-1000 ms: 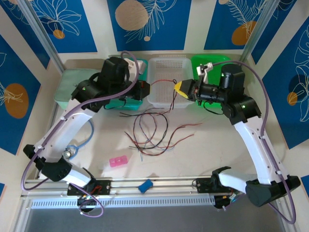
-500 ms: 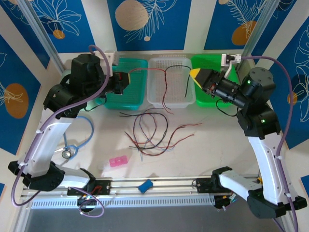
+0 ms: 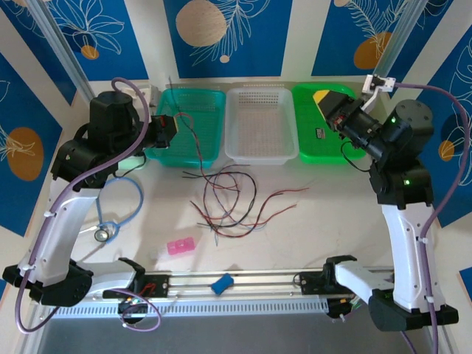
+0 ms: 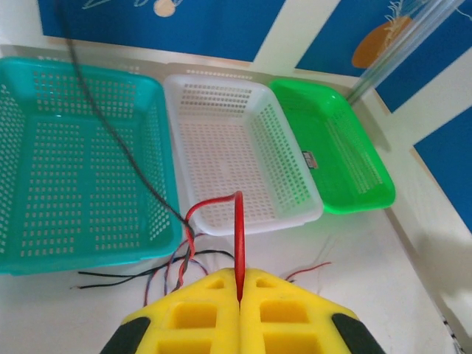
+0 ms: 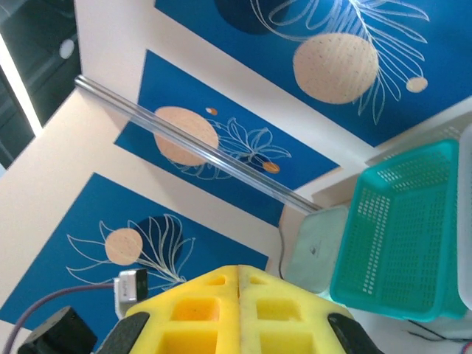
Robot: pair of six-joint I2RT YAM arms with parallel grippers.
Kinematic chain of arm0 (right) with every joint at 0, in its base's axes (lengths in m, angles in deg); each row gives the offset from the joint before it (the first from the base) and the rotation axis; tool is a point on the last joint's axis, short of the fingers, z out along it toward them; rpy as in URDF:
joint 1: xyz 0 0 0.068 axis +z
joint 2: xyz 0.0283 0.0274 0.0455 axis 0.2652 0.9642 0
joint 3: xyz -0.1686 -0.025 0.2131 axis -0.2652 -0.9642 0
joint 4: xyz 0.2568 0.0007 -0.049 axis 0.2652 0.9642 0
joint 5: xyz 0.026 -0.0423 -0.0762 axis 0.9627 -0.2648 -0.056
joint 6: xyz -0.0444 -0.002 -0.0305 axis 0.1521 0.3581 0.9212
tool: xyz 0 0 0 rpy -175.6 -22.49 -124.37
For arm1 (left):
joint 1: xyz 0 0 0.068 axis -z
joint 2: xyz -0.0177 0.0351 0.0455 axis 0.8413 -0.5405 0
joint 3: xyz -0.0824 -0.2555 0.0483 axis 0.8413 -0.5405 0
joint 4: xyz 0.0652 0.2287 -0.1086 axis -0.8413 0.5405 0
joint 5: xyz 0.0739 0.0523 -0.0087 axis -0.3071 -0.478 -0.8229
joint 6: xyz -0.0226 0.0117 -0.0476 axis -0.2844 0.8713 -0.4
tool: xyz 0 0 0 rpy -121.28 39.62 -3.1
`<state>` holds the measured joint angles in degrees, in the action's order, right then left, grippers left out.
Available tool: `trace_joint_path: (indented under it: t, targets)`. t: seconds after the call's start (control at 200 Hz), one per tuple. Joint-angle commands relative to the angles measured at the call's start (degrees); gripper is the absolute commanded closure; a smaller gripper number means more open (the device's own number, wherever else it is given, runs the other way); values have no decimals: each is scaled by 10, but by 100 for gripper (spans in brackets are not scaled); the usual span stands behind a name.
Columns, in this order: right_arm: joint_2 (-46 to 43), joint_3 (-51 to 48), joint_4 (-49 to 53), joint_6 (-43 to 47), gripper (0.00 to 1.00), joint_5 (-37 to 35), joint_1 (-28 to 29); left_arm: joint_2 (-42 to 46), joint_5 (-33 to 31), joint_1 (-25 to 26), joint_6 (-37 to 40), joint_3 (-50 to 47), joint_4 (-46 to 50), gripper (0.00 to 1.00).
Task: Untangle the cables
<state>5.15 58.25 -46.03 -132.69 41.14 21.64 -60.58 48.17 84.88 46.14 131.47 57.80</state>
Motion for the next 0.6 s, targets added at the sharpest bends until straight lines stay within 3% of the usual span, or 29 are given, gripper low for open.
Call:
trace_joint_path:
  t: [0.0,0.195,0.345,0.595]
  targets:
    - [12,-18,27,14,94,50,8,-16,60,-4,-3,21,6,100]
    - [46,-47,58,57,63,93,49,-44,129,-4,-4,32,3,100]
    - [81,-55,56,97,46,107,75,-56,186,0,1,27,-17,100]
    - [160,-49,23,125,36,93,132,-57,199,18,-12,-3,-45,100]
